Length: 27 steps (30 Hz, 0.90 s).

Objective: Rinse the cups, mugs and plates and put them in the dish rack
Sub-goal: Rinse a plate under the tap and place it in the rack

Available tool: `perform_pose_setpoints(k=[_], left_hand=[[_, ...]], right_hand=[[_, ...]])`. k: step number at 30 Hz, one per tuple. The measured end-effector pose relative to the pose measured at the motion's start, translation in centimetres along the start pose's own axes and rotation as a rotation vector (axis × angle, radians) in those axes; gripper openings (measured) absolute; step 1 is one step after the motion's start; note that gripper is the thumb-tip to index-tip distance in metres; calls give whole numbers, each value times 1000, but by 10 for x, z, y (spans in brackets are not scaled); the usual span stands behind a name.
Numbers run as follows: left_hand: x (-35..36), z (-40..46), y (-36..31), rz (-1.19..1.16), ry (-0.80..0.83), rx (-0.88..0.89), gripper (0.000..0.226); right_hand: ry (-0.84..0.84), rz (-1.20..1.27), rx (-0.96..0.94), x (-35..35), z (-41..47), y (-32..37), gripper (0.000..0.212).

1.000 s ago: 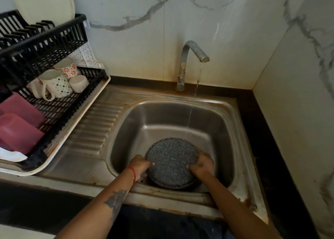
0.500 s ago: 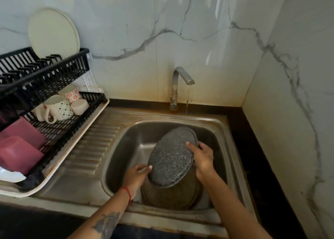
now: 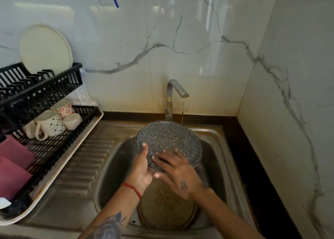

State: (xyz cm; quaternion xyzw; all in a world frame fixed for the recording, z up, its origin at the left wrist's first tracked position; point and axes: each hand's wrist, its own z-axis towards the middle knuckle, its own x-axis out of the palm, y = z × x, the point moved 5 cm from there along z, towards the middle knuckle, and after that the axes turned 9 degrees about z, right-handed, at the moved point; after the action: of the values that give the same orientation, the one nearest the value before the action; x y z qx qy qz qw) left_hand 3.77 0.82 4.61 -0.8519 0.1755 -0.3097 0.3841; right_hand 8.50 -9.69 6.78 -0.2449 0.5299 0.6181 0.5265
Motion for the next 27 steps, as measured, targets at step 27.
perform_pose_setpoints(k=[27], left_hand=[[36,32,-13,-143,9,6,82]], right_hand=[[182,-395,29,-37,-3,-76,65]])
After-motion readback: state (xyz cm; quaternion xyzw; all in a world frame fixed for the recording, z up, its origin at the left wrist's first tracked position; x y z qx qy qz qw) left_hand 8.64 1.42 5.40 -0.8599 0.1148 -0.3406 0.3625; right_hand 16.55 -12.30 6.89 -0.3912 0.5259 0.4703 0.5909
